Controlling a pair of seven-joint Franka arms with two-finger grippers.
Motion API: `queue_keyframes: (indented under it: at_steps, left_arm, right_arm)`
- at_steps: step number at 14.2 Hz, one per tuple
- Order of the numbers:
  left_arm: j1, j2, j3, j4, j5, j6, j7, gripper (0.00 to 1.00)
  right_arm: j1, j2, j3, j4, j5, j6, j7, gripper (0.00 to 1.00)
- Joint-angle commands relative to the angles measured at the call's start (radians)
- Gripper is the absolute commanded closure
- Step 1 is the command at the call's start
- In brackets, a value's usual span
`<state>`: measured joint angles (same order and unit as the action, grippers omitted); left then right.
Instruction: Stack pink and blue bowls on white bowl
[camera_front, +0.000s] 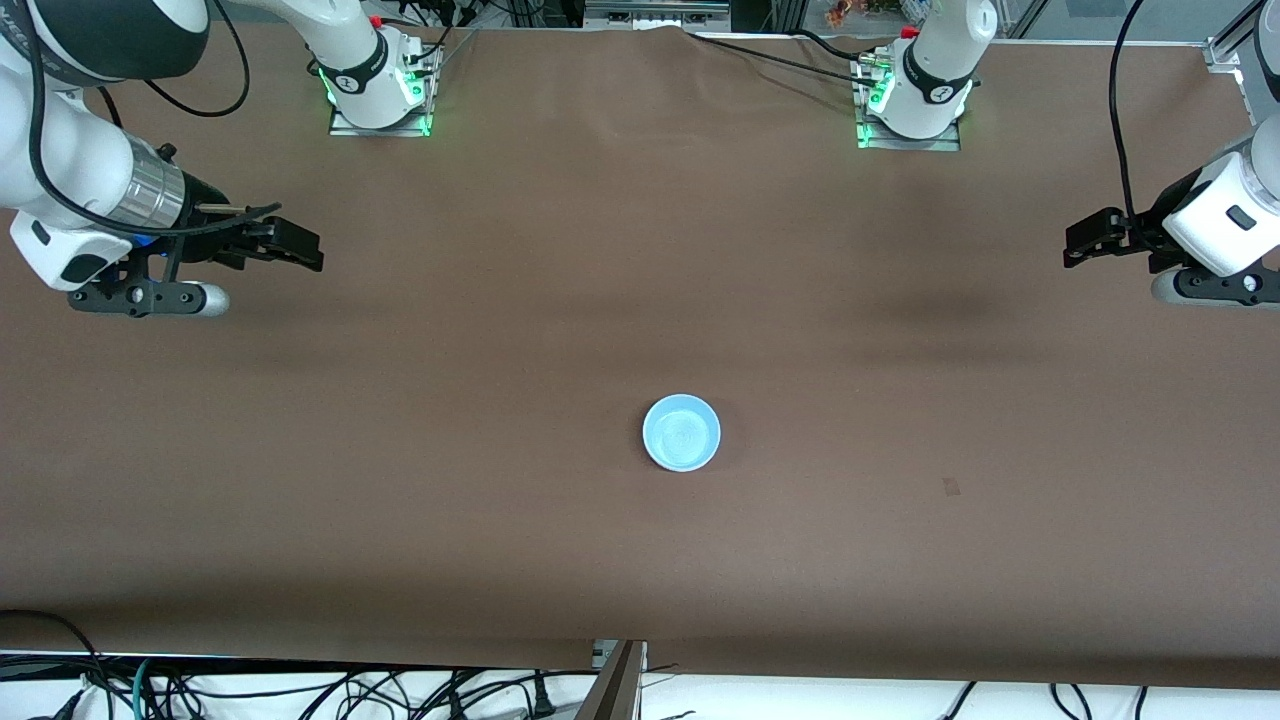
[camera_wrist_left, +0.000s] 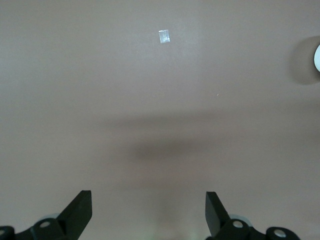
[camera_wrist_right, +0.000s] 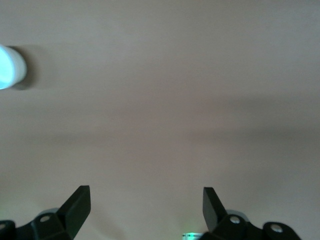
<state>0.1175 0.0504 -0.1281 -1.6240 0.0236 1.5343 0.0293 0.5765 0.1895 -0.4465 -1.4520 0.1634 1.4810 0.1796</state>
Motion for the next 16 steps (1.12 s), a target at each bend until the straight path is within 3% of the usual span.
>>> queue_keyframes:
  at_steps: [1, 3, 4, 8, 12, 16]
  left_arm:
    - [0.008, 0.008, -0.005, 0.027, -0.004, -0.023, 0.024, 0.0]
    - [0.008, 0.008, -0.005, 0.027, -0.004, -0.023, 0.024, 0.0]
    - [0.008, 0.008, -0.005, 0.027, -0.004, -0.023, 0.024, 0.0]
    - [0.008, 0.008, -0.005, 0.027, -0.004, -0.023, 0.024, 0.0]
    - [0.008, 0.008, -0.005, 0.027, -0.004, -0.023, 0.024, 0.0]
    - [0.008, 0.008, -0.007, 0.027, -0.004, -0.023, 0.023, 0.0]
  right_arm:
    - [-0.009, -0.125, -0.004, -0.167, -0.065, 0.086, -0.047, 0.01]
    - [-0.075, -0.159, 0.032, -0.214, -0.076, 0.097, -0.138, 0.01]
    - [-0.133, -0.162, 0.082, -0.223, -0.079, 0.093, -0.182, 0.01]
    - [-0.409, -0.18, 0.418, -0.24, -0.154, 0.097, -0.206, 0.01]
    - [-0.544, -0.246, 0.52, -0.318, -0.154, 0.143, -0.244, 0.01]
    - [-0.557, -0.254, 0.516, -0.308, -0.153, 0.136, -0.273, 0.01]
